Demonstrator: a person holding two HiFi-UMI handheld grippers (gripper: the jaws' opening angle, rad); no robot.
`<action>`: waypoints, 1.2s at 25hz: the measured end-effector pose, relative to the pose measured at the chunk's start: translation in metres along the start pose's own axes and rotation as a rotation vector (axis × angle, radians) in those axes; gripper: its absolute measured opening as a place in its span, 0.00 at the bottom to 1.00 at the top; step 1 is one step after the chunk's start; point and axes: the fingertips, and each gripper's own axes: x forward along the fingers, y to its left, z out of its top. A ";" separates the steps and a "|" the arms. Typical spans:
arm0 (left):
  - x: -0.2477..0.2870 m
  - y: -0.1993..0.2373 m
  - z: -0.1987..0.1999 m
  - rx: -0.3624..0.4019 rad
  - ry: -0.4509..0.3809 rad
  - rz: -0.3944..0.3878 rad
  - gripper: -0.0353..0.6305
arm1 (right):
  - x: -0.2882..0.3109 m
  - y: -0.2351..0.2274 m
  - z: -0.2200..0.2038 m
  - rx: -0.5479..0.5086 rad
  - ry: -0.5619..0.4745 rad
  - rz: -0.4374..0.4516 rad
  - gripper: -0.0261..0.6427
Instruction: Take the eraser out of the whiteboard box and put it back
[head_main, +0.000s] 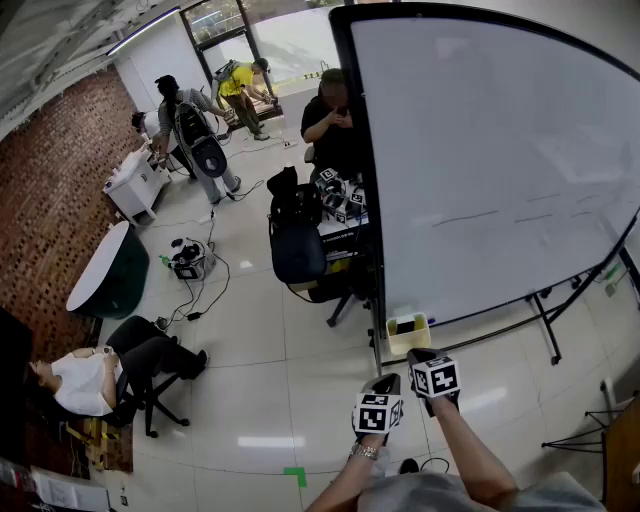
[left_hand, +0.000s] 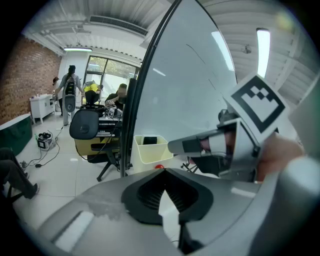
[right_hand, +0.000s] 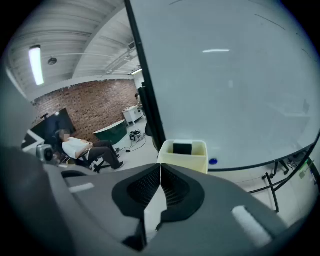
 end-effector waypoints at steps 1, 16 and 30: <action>-0.001 0.010 0.002 0.010 0.008 -0.003 0.06 | 0.010 -0.003 0.010 0.013 -0.011 -0.010 0.05; 0.019 0.101 0.047 -0.011 0.022 -0.022 0.06 | 0.101 -0.049 0.024 0.077 0.245 -0.193 0.45; 0.028 0.093 0.069 -0.006 -0.008 -0.009 0.06 | 0.049 -0.018 0.057 0.021 0.192 -0.010 0.45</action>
